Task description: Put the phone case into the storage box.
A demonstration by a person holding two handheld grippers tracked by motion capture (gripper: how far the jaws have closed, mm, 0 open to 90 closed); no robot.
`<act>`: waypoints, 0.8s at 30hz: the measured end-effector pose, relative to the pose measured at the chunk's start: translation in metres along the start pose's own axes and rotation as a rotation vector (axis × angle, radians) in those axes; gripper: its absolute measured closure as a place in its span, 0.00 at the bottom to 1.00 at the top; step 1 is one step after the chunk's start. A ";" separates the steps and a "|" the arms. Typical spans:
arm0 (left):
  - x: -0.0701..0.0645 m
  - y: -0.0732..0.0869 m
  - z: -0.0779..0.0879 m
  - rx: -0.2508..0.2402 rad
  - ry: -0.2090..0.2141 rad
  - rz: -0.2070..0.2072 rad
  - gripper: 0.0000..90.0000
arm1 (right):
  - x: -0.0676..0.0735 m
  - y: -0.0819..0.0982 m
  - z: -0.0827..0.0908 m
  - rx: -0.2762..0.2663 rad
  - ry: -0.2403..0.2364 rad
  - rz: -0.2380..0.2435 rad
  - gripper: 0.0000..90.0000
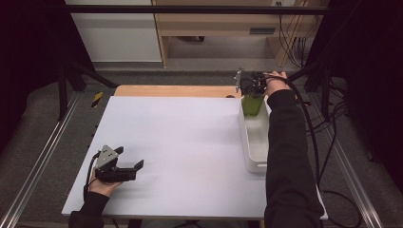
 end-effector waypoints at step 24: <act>-0.001 0.000 0.000 0.004 0.001 -0.002 0.04 | 0.000 -0.011 0.037 -0.266 0.035 -0.242 0.11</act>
Point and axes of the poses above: each handheld gripper's, and its own axes: z roughly backward along the jaws, y roughly out of its underside, x roughly to its left, the point moved 6 cm from there along -z, roughly forward along the jaws, and after that the axes turned 13 degrees about -z, right-handed, at the moved point
